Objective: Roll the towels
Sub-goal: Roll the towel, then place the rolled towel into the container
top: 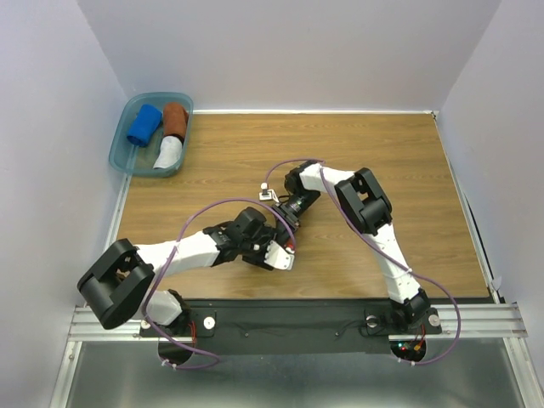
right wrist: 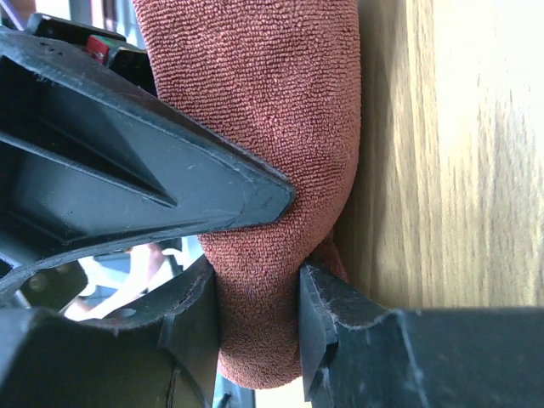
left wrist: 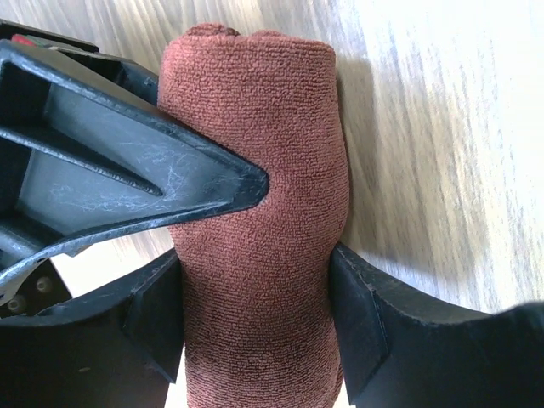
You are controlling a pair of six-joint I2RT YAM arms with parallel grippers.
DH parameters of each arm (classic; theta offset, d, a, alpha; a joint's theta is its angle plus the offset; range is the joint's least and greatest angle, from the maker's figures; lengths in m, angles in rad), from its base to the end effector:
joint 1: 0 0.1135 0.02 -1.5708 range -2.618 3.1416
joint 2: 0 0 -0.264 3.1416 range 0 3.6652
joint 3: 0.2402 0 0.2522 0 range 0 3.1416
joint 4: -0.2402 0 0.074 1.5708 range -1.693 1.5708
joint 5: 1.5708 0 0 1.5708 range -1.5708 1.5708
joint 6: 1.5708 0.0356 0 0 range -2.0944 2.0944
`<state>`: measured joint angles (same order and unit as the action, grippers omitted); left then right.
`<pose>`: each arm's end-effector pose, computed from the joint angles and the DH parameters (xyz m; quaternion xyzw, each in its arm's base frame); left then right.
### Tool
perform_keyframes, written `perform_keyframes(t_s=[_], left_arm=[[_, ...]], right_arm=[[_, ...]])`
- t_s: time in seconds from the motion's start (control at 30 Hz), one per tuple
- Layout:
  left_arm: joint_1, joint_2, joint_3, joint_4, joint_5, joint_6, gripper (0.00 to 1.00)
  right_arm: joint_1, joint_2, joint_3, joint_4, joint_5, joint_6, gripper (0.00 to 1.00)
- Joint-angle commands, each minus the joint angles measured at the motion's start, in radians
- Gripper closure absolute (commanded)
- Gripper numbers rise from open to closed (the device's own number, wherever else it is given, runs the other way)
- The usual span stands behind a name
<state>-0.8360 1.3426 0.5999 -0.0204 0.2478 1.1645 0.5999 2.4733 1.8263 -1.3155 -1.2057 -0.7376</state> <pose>0.1676 -0.1986 0.1742 0.7942 0.4520 -0.0484 0.4033 0.3326 0.2678 0.0972 0.4144 -0.7024 -0.5659 0.1217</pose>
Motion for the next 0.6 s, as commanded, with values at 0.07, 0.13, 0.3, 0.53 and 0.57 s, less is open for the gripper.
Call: perform_keyframes(t_s=[0.07, 0.13, 0.3, 0.53, 0.57], left_arm=[[-0.029, 0.021, -0.029, 0.014, 0.016, 0.008, 0.27], [-0.034, 0.029, -0.032, 0.016, 0.016, 0.006, 0.32], [-0.038, 0.026, -0.008, -0.045, 0.034, -0.015, 0.79], [-0.025, -0.042, 0.093, -0.271, 0.077, -0.169, 1.00], [-0.011, -0.042, 0.112, -0.307, 0.091, -0.189, 1.00]], right_arm=[[0.008, 0.096, 0.030, -0.051, 0.048, -0.138, 0.99], [0.006, 0.102, 0.031, -0.073, 0.040, -0.152, 0.99], [0.003, 0.064, 0.022, -0.071, 0.058, -0.149, 0.87], [-0.080, -0.034, 0.065, -0.065, 0.230, -0.088, 0.37], [-0.098, -0.049, 0.070, -0.061, 0.256, -0.076, 0.26]])
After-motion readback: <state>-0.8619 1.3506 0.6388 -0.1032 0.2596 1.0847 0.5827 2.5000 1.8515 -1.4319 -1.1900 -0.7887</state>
